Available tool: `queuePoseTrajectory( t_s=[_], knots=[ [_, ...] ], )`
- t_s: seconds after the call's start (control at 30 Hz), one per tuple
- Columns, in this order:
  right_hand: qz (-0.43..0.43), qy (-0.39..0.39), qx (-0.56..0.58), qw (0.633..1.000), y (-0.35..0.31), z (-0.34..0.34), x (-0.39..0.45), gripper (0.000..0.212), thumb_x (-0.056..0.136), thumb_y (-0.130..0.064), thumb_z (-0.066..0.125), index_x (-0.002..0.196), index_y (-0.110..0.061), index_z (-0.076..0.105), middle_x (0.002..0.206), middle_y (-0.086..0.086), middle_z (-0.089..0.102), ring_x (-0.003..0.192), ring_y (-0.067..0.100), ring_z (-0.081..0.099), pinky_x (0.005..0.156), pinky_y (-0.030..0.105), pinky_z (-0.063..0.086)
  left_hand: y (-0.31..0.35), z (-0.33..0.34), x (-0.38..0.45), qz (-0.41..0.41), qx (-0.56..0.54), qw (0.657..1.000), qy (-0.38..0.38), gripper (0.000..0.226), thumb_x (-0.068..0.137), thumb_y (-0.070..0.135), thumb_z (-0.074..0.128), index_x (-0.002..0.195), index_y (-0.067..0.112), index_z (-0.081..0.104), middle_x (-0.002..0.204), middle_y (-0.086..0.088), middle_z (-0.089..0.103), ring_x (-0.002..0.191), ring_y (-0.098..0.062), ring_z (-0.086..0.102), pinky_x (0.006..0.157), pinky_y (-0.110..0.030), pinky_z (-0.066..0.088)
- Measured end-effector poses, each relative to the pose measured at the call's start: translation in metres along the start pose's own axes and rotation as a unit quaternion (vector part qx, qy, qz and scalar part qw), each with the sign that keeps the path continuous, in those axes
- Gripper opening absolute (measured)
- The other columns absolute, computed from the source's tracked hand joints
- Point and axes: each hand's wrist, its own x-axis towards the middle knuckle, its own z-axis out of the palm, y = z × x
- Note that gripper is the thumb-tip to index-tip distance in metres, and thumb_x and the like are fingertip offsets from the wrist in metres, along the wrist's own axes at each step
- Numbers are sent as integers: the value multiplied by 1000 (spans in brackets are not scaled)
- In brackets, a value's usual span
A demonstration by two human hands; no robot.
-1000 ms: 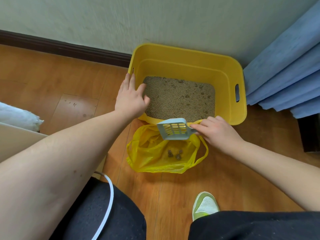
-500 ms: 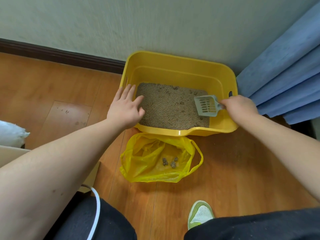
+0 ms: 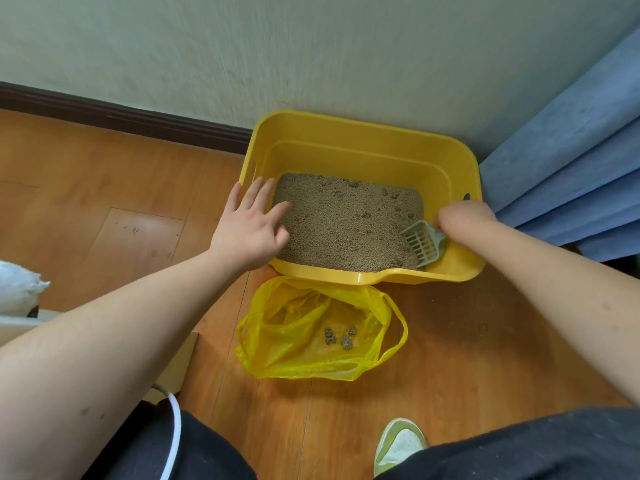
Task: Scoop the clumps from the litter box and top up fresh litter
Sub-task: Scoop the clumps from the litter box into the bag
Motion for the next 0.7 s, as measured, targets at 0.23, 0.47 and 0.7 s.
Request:
queuePoseTrajectory(
  t_s=[0.23, 0.47, 0.7],
  knots=[
    [-22, -67, 41, 997, 10, -14, 16, 25, 98, -28, 49, 117, -25, 65, 104, 0, 62, 87, 20, 56, 67, 28, 42, -1, 0, 0, -3, -2, 1000, 6, 58, 89, 48, 25, 140, 30, 47, 161, -13, 22, 150, -29, 12, 120, -55, 5],
    [-28, -56, 114, 992, 19, -9, 25, 21, 94, -24, 53, 75, -21, 61, 72, -2, 53, 67, 18, 51, 58, 27, 36, -1, 0, 1, -3, 0, 1000, 5, 58, 90, 48, 25, 141, 30, 46, 161, -13, 22, 150, -30, 13, 120, -55, 5],
    [-94, -2, 106, 990, 19, 11, 23, 20, 91, -14, 53, 72, -21, 58, 71, 5, 52, 64, 19, 50, 63, 30, 28, 0, 0, 1, -5, 4, 1000, 1, 58, 90, 48, 25, 141, 31, 46, 161, -12, 22, 150, -30, 13, 120, -54, 5]
  ],
)
